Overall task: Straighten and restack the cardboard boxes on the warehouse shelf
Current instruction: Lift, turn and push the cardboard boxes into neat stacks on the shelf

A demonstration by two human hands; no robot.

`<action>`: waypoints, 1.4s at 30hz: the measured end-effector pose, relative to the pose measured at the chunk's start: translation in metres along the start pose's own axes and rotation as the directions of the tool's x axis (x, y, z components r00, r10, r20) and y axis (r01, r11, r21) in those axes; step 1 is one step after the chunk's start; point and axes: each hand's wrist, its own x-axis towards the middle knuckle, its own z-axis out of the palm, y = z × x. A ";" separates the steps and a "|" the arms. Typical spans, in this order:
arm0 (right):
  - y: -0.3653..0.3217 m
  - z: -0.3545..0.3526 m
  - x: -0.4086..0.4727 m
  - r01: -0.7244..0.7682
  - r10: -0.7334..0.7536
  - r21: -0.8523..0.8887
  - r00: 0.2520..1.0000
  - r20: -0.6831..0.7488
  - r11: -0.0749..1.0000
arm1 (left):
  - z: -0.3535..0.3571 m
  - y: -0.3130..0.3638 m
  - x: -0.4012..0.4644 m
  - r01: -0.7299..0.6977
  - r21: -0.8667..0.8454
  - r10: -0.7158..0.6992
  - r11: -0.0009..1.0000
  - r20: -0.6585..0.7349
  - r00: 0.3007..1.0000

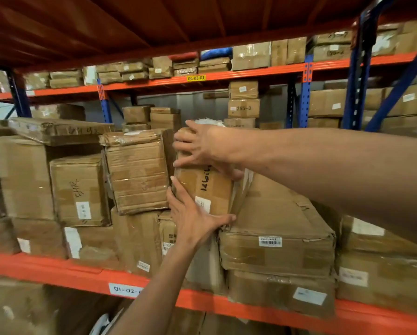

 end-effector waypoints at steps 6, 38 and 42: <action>0.001 0.013 -0.038 -0.013 0.028 0.250 0.998 -0.055 0.968 | 0.007 0.013 0.004 0.018 0.035 -0.019 0.999 0.020 1.000; -0.075 0.271 -0.364 -0.738 0.709 0.591 0.604 0.363 0.326 | 0.166 0.298 0.002 -0.857 0.437 0.727 0.273 0.490 0.482; -0.080 0.291 -0.365 -0.698 0.723 0.639 0.618 0.310 0.323 | 0.171 0.299 0.005 -0.859 0.430 0.725 0.279 0.492 0.482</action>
